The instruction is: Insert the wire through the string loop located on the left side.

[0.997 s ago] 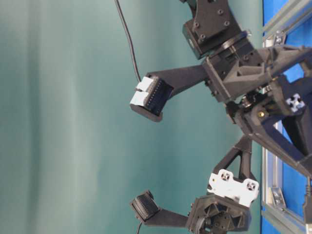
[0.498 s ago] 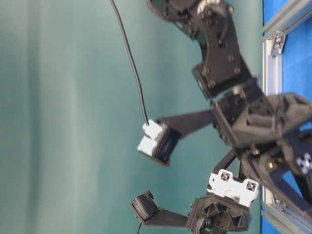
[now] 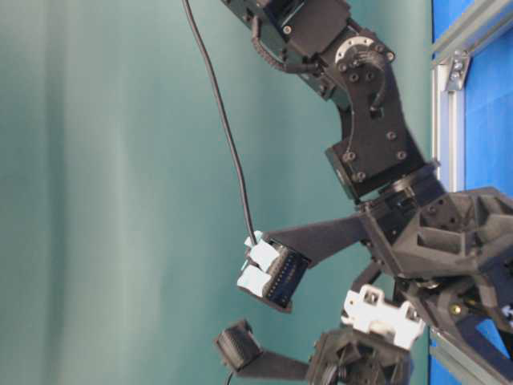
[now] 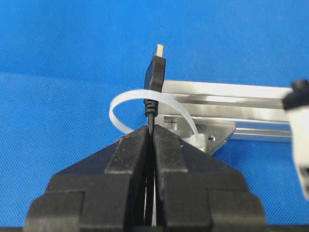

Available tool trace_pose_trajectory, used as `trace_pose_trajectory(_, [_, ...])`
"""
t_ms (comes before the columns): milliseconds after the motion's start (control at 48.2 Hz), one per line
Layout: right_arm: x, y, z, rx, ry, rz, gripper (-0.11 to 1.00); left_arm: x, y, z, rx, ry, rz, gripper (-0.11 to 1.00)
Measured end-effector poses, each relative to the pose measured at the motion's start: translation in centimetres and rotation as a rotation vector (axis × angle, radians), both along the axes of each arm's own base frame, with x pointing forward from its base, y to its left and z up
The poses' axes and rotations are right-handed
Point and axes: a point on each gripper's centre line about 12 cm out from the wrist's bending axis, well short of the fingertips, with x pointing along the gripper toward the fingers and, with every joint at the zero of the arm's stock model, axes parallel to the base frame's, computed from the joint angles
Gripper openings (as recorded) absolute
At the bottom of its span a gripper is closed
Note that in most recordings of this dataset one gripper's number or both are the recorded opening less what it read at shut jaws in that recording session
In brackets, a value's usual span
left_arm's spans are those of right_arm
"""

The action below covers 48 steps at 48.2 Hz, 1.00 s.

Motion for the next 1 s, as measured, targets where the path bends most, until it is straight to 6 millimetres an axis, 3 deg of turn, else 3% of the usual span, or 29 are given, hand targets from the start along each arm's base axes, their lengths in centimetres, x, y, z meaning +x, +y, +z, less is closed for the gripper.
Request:
trace_pose_trajectory(166, [0.0, -0.1, 0.0, 0.0, 0.0, -0.002, -0.01, -2.0, -0.5, 0.5, -0.001, 0.004, 0.002, 0.0])
trace_pose_trajectory(644, [0.0, -0.2, 0.0, 0.0, 0.002, -0.003, -0.01, -11.9, -1.1, 0.3, -0.01, 0.049, 0.084, 0.0])
trace_pose_trajectory(851, [0.0, -0.2, 0.0, 0.0, 0.0, -0.003, -0.01, -13.5, -1.6, 0.5, -0.016, 0.036, 0.09, 0.0])
trace_pose_trajectory(997, [0.0, -0.3, 0.0, 0.0, 0.0, -0.006, -0.01, -13.4, -2.8, 0.6, -0.021, 0.033, 0.04, 0.0])
